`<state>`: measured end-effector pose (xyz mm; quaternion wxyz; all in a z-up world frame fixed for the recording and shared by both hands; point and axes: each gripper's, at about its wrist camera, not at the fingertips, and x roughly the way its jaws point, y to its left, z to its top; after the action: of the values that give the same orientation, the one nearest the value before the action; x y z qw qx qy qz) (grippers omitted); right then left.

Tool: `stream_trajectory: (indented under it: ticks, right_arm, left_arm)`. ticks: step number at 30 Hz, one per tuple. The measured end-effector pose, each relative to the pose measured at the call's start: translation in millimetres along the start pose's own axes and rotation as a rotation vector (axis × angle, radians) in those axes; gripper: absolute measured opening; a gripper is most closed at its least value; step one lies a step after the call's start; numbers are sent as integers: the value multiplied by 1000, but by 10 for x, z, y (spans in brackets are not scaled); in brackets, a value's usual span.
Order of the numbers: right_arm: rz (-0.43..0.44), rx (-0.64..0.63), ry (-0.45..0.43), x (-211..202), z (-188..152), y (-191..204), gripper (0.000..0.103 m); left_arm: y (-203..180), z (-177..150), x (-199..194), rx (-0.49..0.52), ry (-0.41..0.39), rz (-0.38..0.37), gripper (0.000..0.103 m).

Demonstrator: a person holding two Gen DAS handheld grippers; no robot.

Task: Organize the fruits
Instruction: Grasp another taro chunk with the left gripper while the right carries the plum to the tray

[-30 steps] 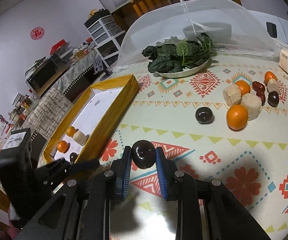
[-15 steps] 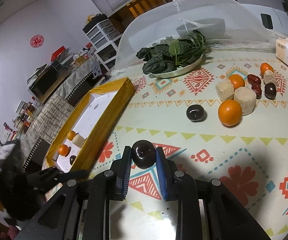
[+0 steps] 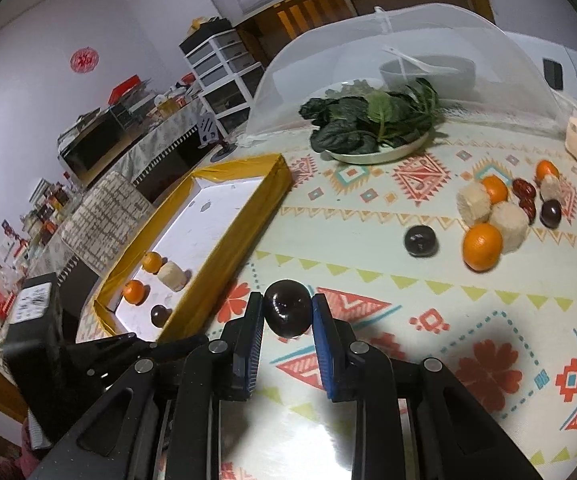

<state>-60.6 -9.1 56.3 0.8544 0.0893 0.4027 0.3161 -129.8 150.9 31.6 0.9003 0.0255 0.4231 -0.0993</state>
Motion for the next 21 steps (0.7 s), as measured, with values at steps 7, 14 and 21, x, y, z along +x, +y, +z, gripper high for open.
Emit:
stream_trajectory:
  ticks: [7,14,21]
  right_arm:
    - [10,-82,6,103,187,438,26]
    - [82,-194,85,669,461,1098,26]
    - [66,-228,216,1496,496,1387,26]
  left_arm:
    - [566,148,-570,-133,-127,30,29]
    - [1421,-63,-655,-337,-101,165,29]
    - [1584,-231,-488,-368,-40,140,29]
